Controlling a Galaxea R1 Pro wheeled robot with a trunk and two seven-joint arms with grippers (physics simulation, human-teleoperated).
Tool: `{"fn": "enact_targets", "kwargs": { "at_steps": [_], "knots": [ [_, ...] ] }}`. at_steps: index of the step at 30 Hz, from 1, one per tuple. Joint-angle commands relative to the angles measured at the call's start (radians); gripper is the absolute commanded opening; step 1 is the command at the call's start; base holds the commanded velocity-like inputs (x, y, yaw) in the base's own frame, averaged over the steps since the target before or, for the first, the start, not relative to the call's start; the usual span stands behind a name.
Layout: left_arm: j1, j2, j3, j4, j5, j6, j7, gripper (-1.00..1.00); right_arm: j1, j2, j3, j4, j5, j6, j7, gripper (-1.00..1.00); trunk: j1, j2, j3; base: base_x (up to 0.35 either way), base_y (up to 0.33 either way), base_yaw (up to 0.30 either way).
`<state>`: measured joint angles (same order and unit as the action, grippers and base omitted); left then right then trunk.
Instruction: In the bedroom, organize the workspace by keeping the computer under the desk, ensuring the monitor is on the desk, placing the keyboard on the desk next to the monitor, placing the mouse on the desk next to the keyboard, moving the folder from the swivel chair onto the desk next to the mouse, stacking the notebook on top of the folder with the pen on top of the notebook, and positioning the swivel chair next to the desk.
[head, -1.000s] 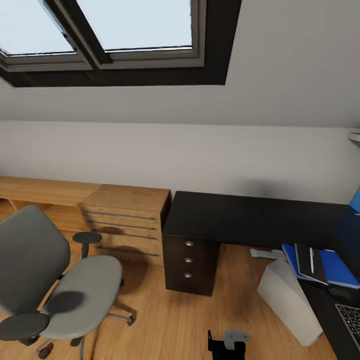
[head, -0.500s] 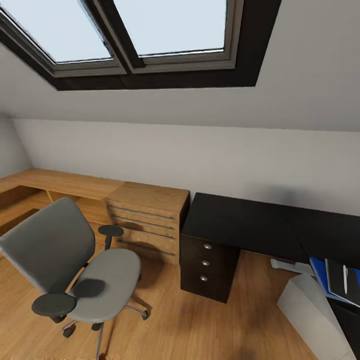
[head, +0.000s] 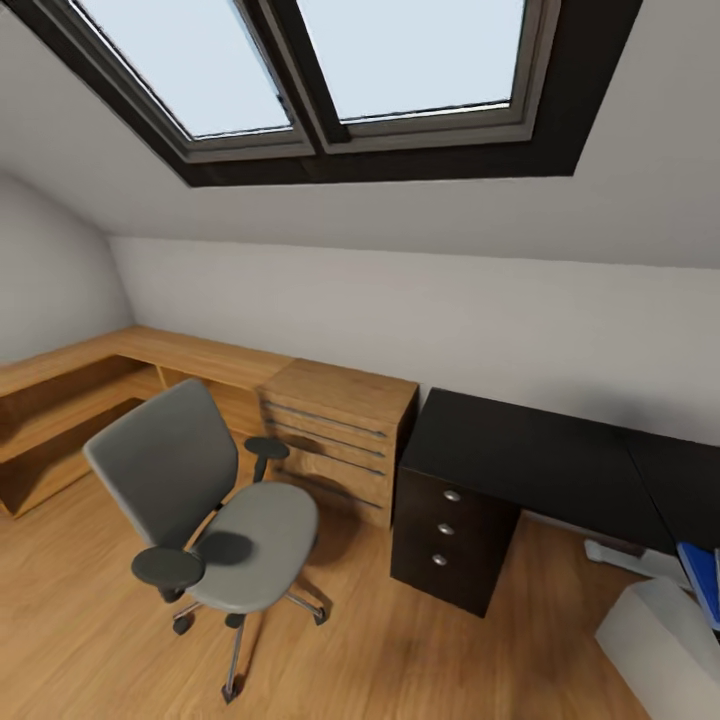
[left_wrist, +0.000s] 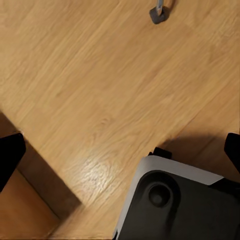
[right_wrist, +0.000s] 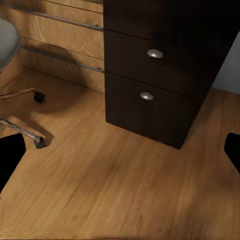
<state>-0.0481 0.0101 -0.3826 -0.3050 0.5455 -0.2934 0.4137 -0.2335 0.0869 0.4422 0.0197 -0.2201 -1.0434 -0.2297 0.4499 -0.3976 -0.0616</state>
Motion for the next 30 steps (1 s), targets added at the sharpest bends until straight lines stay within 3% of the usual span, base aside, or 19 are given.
{"fn": "enact_targets", "kwargs": {
  "at_steps": [1,9,30],
  "knots": [
    [-0.001,0.001,-0.009,0.0,0.008,-0.003,0.005,1.0,-0.001,0.001,0.009,0.002,-0.008,-0.004,-0.002,1.0,0.0,-0.002,-0.002,-0.32,0.0,0.279],
    [-0.001,0.002,-0.004,0.0,0.014,-0.003,0.006,1.0,-0.001,0.001,0.008,0.002,-0.008,-0.004,-0.002,1.0,0.0,-0.002,0.001,-0.22,-0.017,0.279],
    [-0.001,0.002,-0.001,0.0,0.017,-0.004,0.005,1.0,-0.001,-0.002,0.006,0.0,-0.008,-0.004,-0.002,1.0,0.0,-0.002,0.001,-0.01,-0.001,0.283]
  ]
}}
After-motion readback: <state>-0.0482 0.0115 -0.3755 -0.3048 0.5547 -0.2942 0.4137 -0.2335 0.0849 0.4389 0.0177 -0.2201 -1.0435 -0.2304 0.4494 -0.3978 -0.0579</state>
